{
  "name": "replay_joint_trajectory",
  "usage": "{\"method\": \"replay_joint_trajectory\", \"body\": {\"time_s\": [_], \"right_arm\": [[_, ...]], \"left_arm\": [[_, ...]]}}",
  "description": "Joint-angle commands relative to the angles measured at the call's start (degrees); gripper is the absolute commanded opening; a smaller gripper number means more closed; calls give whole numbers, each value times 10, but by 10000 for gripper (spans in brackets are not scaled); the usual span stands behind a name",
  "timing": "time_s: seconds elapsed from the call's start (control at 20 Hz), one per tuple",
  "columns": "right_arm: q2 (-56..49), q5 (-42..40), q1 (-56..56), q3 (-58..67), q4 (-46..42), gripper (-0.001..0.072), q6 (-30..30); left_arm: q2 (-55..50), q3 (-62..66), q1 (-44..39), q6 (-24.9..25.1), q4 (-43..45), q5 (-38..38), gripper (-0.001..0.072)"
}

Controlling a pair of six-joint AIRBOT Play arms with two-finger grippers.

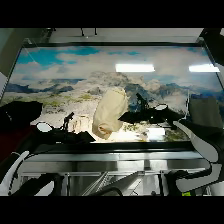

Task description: Fold the shirts.

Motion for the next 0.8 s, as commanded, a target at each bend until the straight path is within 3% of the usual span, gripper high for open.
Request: {"method": "replay_joint_trajectory", "body": {"time_s": [0.0, 0.2, 0.5, 0.75], "right_arm": [[-9, -4, 3, 25, 23, 25, -18], [-2, 24, 3, 49, 24, 24, -18], [35, 23, 3, 49, 33, 24, -18], [56, 26, 3, 49, 38, 24, -17]], "left_arm": [[18, -20, 0, 7, -31, 52, 694], [18, -20, -21, 14, -86, 119, 693], [6, -18, -158, 11, -92, 269, 692], [-105, 36, -207, 8, -91, 272, 693]]}}
